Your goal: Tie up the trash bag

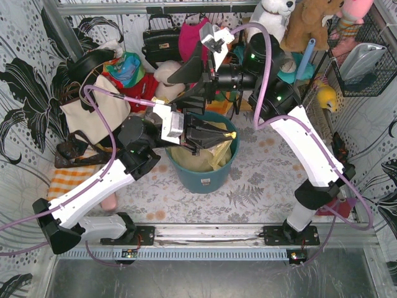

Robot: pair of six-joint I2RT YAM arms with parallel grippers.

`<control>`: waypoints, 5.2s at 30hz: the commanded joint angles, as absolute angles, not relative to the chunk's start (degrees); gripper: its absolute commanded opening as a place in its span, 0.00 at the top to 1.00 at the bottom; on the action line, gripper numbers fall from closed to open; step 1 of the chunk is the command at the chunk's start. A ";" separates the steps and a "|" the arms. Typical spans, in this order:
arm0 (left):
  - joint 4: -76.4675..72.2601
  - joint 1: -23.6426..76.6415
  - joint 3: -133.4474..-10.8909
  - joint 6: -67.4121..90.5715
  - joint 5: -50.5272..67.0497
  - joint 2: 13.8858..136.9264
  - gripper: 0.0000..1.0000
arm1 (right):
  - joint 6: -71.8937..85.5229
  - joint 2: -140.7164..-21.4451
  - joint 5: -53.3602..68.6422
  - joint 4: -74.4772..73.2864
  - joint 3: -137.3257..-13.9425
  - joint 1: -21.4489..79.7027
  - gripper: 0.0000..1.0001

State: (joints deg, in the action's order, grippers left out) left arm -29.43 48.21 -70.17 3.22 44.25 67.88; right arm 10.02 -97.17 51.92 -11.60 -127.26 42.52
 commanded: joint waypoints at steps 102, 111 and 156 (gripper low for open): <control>-33.62 48.43 -72.52 -1.22 36.01 68.14 0.97 | 6.91 -97.78 40.17 -8.79 -131.20 47.64 1.00; -36.34 48.43 -66.16 -2.46 28.06 64.09 0.97 | 11.29 -86.42 16.24 -6.68 -113.84 47.61 1.00; -39.57 47.80 -59.46 -1.14 29.19 59.02 0.98 | 33.56 -70.40 1.07 -8.35 -95.92 47.64 1.00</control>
